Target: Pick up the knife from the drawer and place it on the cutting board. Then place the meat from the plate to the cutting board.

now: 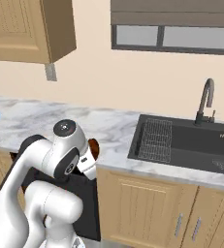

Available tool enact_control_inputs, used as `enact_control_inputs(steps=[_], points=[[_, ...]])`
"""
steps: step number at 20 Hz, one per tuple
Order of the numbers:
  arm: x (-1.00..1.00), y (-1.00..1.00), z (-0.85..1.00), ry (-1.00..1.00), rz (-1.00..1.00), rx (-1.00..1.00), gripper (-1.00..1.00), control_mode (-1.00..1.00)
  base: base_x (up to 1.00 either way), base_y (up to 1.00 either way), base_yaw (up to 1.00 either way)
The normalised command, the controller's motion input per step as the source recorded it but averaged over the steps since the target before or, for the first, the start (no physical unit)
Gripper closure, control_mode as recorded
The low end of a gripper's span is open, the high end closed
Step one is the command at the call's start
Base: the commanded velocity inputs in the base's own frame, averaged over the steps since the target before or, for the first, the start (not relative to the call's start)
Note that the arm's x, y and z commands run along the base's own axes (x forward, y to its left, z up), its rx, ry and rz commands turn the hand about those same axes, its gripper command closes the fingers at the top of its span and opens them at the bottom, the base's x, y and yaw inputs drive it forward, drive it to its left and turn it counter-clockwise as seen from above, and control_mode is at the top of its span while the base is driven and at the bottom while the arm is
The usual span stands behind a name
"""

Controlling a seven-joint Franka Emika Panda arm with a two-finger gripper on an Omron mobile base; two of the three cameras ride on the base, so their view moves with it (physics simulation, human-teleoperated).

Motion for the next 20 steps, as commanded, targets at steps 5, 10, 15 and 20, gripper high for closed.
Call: enact_control_inputs(steps=[5, 10, 15, 20], points=[[0.0, 0.0, 0.0, 0.0, 0.0, 0.0, 1.0, 1.0, 0.29, -0.87, 0.0], [0.0, 0.0, 0.0, 0.0, 0.0, 0.0, 1.0, 1.0, 0.26, -0.88, 0.0], [0.0, 0.0, 0.0, 0.0, 0.0, 0.0, 1.0, 1.0, 0.29, -0.87, 0.0], [0.0, 0.0, 0.0, 0.0, 0.0, 0.0, 1.0, 1.0, 0.34, -0.84, 0.0]])
